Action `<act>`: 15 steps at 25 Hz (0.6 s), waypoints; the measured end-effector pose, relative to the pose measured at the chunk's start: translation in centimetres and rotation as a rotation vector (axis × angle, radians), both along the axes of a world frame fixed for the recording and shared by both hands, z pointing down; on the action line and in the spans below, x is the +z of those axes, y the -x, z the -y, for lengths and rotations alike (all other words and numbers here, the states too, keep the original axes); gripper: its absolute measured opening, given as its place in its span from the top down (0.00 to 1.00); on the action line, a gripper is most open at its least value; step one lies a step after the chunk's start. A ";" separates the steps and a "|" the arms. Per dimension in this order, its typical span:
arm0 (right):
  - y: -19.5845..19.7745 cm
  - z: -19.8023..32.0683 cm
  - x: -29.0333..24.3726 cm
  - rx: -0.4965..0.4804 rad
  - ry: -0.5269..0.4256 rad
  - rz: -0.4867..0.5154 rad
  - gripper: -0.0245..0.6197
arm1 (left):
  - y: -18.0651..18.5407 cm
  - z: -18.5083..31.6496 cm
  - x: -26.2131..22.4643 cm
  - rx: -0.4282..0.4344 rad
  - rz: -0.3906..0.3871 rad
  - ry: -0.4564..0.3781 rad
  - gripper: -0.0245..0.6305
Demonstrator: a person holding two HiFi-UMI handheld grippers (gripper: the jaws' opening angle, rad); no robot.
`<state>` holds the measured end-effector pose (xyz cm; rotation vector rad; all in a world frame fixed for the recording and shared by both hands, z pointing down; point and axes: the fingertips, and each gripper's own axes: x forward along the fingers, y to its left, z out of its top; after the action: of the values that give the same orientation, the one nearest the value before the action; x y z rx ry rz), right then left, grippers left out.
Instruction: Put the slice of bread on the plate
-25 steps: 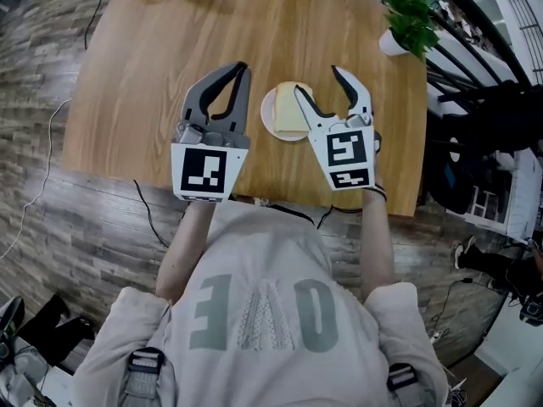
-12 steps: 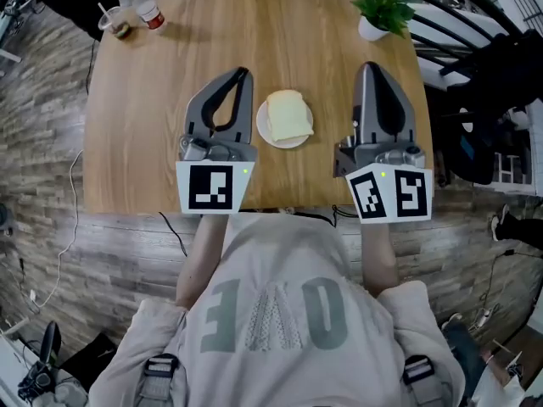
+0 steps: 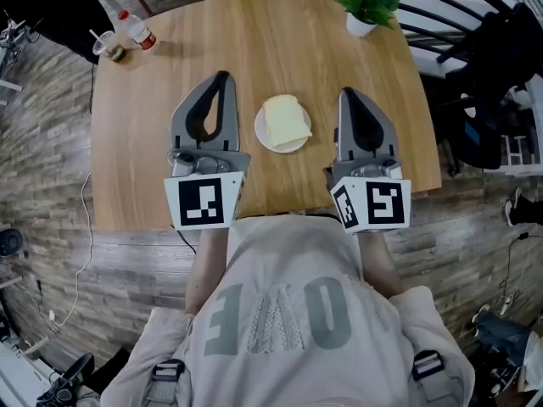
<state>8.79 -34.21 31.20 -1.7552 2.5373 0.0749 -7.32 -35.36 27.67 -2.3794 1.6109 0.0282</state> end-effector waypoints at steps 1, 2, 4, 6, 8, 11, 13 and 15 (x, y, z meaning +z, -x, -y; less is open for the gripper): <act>0.0 -0.1 0.3 -0.003 0.011 0.001 0.94 | 0.0 -0.1 0.0 0.000 0.002 0.001 0.95; 0.0 -0.1 0.6 -0.004 0.021 0.003 0.94 | 0.0 -0.1 0.0 0.000 0.004 0.002 0.95; -0.1 0.0 1.2 -0.004 0.038 0.006 0.94 | 0.0 -0.1 0.0 -0.002 0.009 0.002 0.95; 0.0 0.0 1.6 0.000 0.055 0.008 0.94 | 0.1 -0.1 -0.1 -0.004 0.007 0.000 0.95; 0.1 0.0 1.9 -0.001 0.067 0.000 0.94 | 0.2 0.0 -0.1 -0.005 0.003 0.001 0.95; 0.2 -0.1 2.2 -0.011 0.075 -0.009 0.94 | 0.1 0.0 0.0 -0.004 0.006 0.002 0.95; 0.1 -0.1 2.3 -0.011 0.080 -0.012 0.94 | 0.0 0.0 0.0 -0.003 0.006 0.002 0.95; -0.1 0.0 2.5 -0.010 0.086 -0.011 0.94 | 0.0 0.0 0.1 -0.002 0.004 0.006 0.95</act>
<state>8.89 -34.17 33.71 -1.7767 2.5935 -0.0250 -7.27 -35.37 27.80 -2.3806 1.6132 0.0183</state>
